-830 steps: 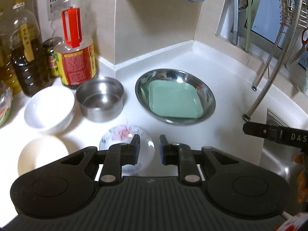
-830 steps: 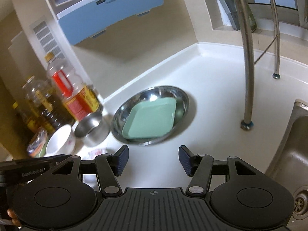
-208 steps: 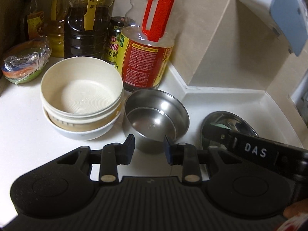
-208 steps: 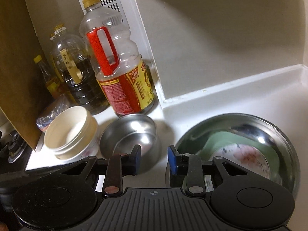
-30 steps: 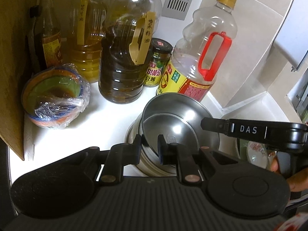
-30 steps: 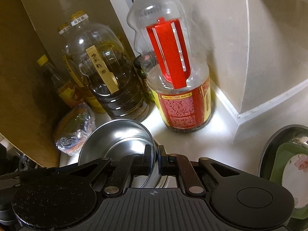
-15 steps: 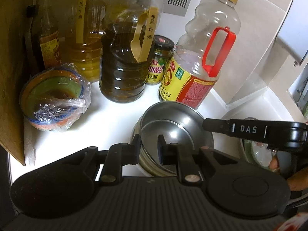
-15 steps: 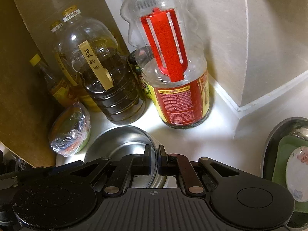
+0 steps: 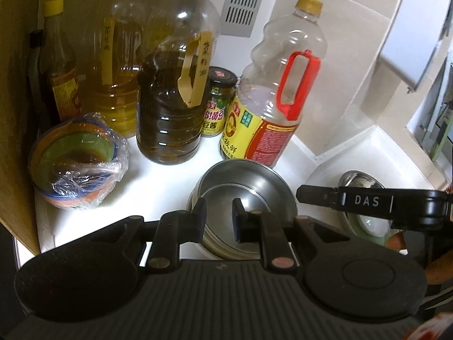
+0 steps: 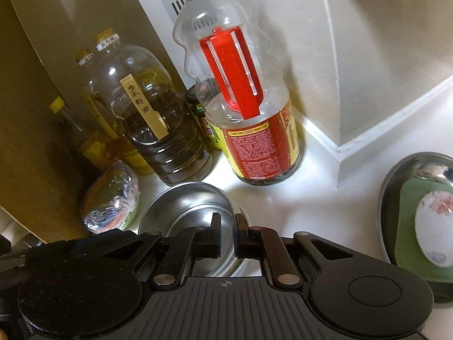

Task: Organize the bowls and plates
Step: 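Lower the steel bowl onto the cream bowls and open both grippers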

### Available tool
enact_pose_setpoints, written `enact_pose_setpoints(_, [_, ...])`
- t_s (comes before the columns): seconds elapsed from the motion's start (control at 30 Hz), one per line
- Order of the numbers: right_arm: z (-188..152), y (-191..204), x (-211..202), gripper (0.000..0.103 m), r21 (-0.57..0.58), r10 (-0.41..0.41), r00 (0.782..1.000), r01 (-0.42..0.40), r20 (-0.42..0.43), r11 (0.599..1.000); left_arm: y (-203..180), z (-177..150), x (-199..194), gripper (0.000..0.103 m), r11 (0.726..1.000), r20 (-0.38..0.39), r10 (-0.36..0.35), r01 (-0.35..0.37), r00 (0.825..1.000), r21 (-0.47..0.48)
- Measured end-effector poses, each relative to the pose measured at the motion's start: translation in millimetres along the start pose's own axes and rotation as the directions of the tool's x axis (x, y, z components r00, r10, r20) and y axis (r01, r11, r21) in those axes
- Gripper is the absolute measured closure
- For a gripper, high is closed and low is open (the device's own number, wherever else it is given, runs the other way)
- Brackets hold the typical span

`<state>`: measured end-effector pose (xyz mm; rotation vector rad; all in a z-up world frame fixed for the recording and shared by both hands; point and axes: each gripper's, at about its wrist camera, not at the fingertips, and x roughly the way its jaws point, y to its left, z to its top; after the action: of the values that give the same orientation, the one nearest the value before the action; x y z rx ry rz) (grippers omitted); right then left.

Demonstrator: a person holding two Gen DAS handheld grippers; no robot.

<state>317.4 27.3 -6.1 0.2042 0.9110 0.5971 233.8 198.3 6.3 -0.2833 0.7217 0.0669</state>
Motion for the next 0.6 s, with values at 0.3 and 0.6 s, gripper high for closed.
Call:
enact_pose_setpoints(0.3, [-36.1,1.7,-40.0,0.046,0.036,-0.003,0.999,0.001,0.043,0.999,3.5,-26.7,-27.0,0.086,0.999,-0.012,-0.011,0.012,1.000,0.049])
enact_pose_setpoints(0.6, [-81.8,1.0,-81.0,0.046,0.033,0.024,0.999,-0.025,0.038,0.999,-5.4,-64.4,-57.6,0.086,0.998,-0.020,-0.005,0.006,1.000,0.056])
